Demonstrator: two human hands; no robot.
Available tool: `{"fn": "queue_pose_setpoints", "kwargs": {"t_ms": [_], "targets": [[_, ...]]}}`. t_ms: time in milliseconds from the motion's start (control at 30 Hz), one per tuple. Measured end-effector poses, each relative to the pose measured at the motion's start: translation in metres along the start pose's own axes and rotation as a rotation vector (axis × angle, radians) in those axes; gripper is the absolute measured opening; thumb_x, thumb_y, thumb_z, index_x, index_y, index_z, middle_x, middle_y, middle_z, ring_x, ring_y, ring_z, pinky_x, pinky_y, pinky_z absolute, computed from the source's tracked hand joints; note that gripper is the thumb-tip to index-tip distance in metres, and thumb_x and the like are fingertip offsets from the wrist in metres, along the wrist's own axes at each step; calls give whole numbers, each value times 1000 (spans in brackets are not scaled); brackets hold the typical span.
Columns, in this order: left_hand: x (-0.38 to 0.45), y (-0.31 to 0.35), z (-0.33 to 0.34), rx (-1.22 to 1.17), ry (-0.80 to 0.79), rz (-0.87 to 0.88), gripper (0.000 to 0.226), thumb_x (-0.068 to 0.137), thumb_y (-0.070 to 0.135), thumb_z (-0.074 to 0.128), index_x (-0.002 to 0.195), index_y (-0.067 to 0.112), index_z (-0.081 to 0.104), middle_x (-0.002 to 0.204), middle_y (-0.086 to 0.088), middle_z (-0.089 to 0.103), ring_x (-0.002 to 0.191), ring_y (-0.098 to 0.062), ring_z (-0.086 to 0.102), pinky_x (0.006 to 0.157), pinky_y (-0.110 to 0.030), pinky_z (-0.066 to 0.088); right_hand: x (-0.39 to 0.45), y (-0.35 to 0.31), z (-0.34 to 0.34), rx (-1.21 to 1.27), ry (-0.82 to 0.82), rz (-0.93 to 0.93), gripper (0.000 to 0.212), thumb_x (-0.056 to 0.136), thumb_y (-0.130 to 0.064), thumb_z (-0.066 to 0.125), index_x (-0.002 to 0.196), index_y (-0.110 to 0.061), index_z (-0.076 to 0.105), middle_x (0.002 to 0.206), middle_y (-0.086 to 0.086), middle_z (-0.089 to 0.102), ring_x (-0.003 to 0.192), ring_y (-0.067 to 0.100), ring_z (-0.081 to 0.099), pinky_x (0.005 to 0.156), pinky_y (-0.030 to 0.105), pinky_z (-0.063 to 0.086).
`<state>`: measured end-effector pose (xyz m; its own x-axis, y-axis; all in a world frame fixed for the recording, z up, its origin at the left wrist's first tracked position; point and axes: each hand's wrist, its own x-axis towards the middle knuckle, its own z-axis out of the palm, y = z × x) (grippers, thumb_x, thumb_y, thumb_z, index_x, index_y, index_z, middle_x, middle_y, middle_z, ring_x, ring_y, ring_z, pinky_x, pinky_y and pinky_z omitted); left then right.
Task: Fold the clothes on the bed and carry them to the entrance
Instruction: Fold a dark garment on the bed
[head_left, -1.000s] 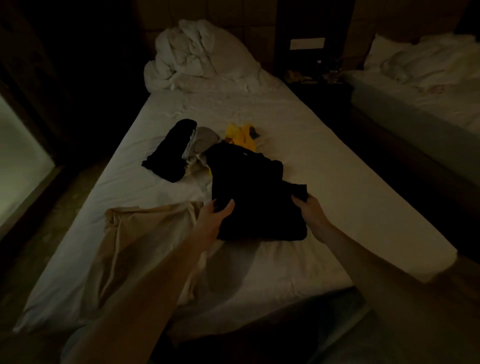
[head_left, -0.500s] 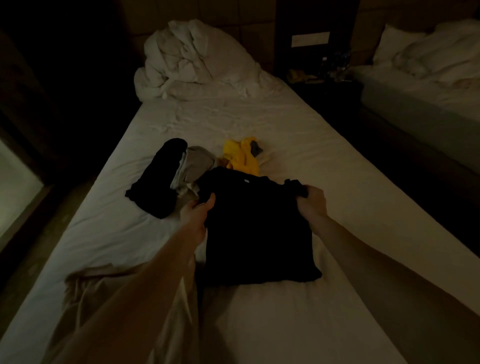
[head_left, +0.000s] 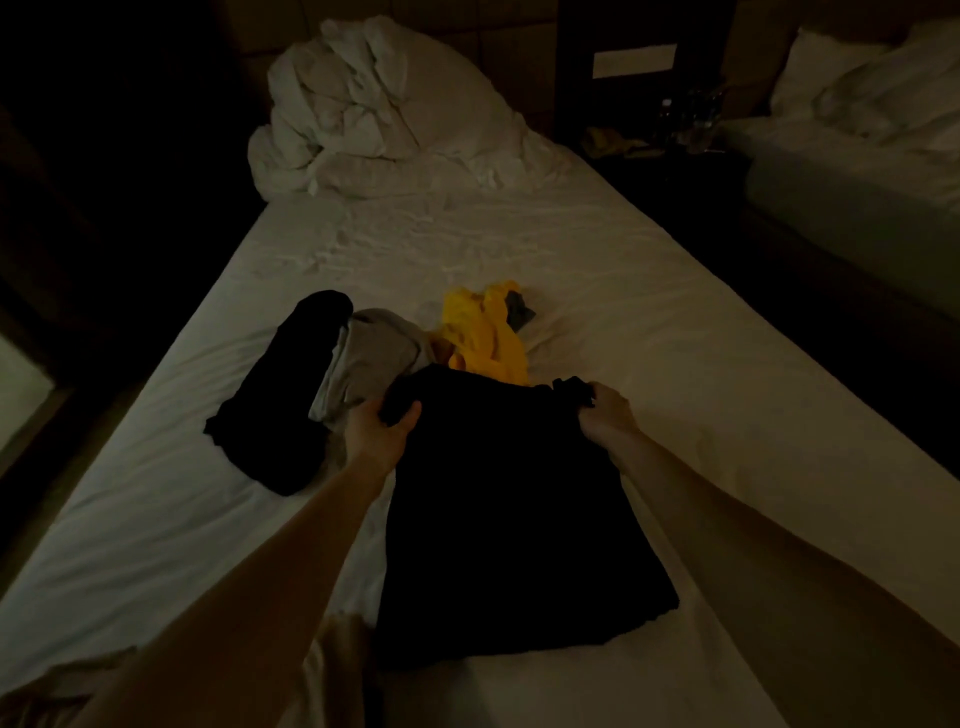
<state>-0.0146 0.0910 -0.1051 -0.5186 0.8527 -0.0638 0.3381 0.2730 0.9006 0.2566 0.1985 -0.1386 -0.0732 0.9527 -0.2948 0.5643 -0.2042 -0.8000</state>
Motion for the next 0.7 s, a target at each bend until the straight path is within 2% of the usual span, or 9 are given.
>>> {"fn": "queue_pose_setpoints", "kwargs": {"t_ms": [67,133,233,333,433,500,567,633,700], "targets": [[8,-5,-3,90,32,48,41,82,35,74,106,4,62,96,-8,68,90,-26,66,78,-41,55,6,-1,2,68,-81,-24,34,97,-38,53,122,-16,58,122,12,63,109,32,61,97,42,49],[9,-5,-4,101,39,80,46,81,37,75,111,6,60,101,-7,68,93,-24,66,81,-42,55,10,1,6,109,-100,-28,35,95,-38,56,124,-19,58,121,10,64,107,31,63,98,46,50],[1,1,-3,28,13,84,26,89,30,68,102,8,66,99,-10,69,95,-26,66,86,-42,54,6,3,4,219,-89,-25,25,92,-31,65,114,-21,61,115,11,66,101,29,66,93,44,52],[-8,9,-6,-237,-47,-19,10,94,29,62,87,22,65,97,-5,69,95,-24,66,93,-45,53,-7,-2,-12,365,-198,53,33,89,-17,70,119,-17,56,113,12,64,97,29,66,82,40,54],[-17,18,-11,-465,-152,-140,13,97,31,57,102,23,66,111,-5,68,104,-26,66,99,-45,50,-24,-10,-33,469,-351,166,39,90,-3,66,124,-13,49,111,11,63,87,25,64,69,35,51],[-28,26,-15,-564,-191,-202,22,97,32,55,114,20,64,117,-7,67,107,-28,65,99,-46,50,-36,-14,-43,497,-332,182,42,89,-1,66,129,-6,52,110,12,66,83,23,66,61,32,53],[-39,32,-20,-624,-213,-233,29,95,33,58,120,17,63,121,-8,66,110,-31,64,100,-48,49,-54,-20,-52,527,-286,149,35,90,1,62,124,-4,58,97,10,67,75,22,65,58,30,50],[-52,37,-28,-646,-232,-226,34,92,34,62,121,15,63,117,-9,67,102,-32,65,94,-47,50,-77,-27,-63,544,-255,75,29,92,0,59,119,-8,63,93,7,68,77,21,63,64,30,47],[-70,43,-39,-644,-265,-197,38,90,36,65,121,15,64,99,-6,69,74,-22,66,66,-33,54,-100,-31,-74,547,-239,-8,30,92,-2,59,119,-14,65,100,5,69,85,21,64,71,31,45]]}}
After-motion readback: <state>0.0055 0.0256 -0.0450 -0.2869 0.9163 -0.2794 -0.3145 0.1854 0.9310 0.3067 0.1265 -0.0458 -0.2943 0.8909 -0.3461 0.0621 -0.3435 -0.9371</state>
